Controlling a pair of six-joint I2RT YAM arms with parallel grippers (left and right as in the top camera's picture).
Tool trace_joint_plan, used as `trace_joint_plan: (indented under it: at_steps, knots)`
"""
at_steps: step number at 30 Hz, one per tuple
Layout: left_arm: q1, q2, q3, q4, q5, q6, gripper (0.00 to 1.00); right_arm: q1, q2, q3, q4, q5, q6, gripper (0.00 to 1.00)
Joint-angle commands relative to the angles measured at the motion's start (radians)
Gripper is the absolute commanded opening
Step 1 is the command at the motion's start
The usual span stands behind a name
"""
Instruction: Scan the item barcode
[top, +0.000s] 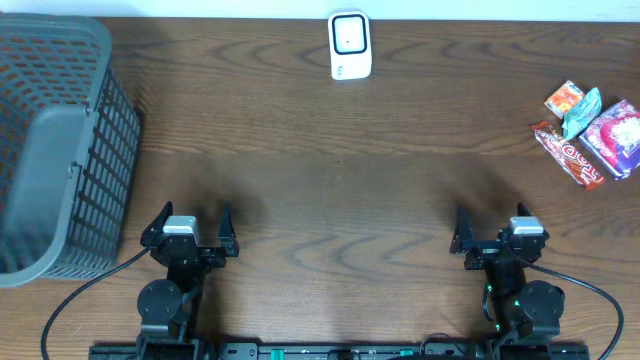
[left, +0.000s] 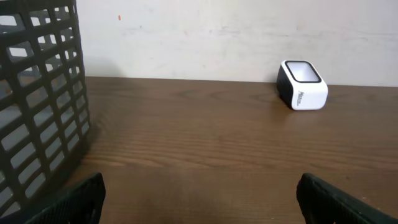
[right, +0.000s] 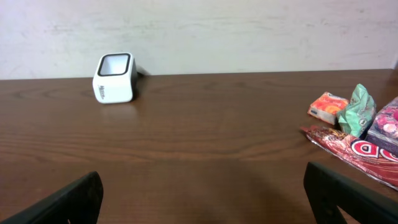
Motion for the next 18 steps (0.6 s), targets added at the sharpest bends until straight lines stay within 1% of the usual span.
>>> trace_joint_plan:
  at_steps: [1,18]
  knots:
    - [-0.004,-0.009,-0.012,-0.048,-0.008,0.02,0.98,-0.005,-0.007,-0.008,0.001,-0.002,-0.021,0.99]
    - [-0.004,-0.008,-0.011,-0.045,-0.017,0.017,0.98,-0.005,-0.007,-0.008,0.001,-0.002,-0.021,0.99]
